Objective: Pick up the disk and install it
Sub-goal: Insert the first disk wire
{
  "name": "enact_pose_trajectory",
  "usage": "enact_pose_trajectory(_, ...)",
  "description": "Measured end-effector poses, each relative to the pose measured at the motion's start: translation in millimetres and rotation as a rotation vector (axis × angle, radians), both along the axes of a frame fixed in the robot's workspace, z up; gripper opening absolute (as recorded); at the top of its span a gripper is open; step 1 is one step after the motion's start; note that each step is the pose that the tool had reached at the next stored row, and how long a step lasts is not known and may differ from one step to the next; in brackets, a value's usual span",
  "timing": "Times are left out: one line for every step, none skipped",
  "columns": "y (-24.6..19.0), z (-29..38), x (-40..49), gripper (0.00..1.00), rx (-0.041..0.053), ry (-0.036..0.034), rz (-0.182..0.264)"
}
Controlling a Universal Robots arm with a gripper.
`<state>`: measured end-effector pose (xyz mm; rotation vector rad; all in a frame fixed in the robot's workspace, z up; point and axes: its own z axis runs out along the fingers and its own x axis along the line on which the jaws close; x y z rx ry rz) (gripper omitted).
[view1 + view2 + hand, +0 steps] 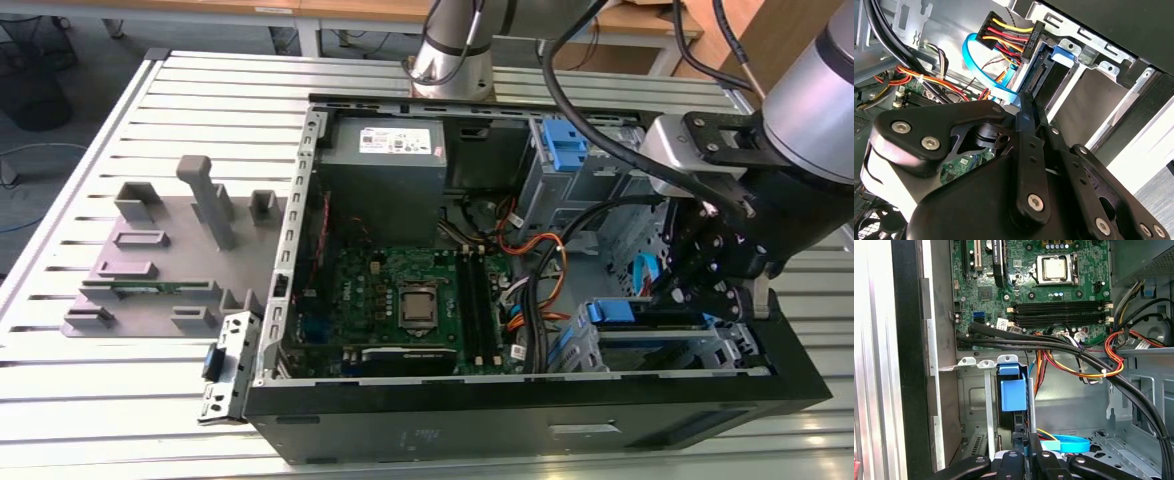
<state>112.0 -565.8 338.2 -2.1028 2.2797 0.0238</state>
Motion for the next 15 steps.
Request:
enact_pose_trajectory(0.0,-0.5,0.0,0.16,0.0004,-0.0001,0.000)
enact_pose_trajectory(0.0,-0.8,0.0,0.16,0.0002,-0.0002,0.000)
enact_pose_trajectory(0.0,-0.8,0.0,0.16,-0.0001,-0.0002,0.000)
enact_pose_trajectory(0.0,-0.8,0.0,0.16,-0.0002,-0.0002,0.000)
enact_pose_trajectory(0.0,-0.9,0.0,0.16,-0.0003,-0.0002,0.000)
enact_pose_trajectory(0.0,-1.0,0.0,0.16,-0.0002,-0.0002,0.000)
enact_pose_trajectory(0.0,-1.3,0.0,0.16,0.0000,-0.0002,0.000)
enact_pose_trajectory(0.0,-1.9,0.0,0.16,0.0004,-0.0003,0.000)
enact_pose_trajectory(0.0,-2.5,0.0,0.16,0.0008,-0.0006,0.000)
enact_pose_trajectory(0.0,-2.8,0.0,0.16,0.0007,-0.0007,0.000)
enact_pose_trajectory(0.0,-2.8,0.0,0.16,0.0005,-0.0007,0.000)
enact_pose_trajectory(0.0,-2.8,0.0,0.16,0.0004,-0.0007,0.000)
enact_pose_trajectory(0.0,-2.9,0.0,0.16,0.0003,-0.0007,0.000)
enact_pose_trajectory(0.0,-3.3,0.0,0.16,0.0007,-0.0007,0.000)
enact_pose_trajectory(0.0,-4.0,0.0,0.16,0.0009,-0.0007,0.000)
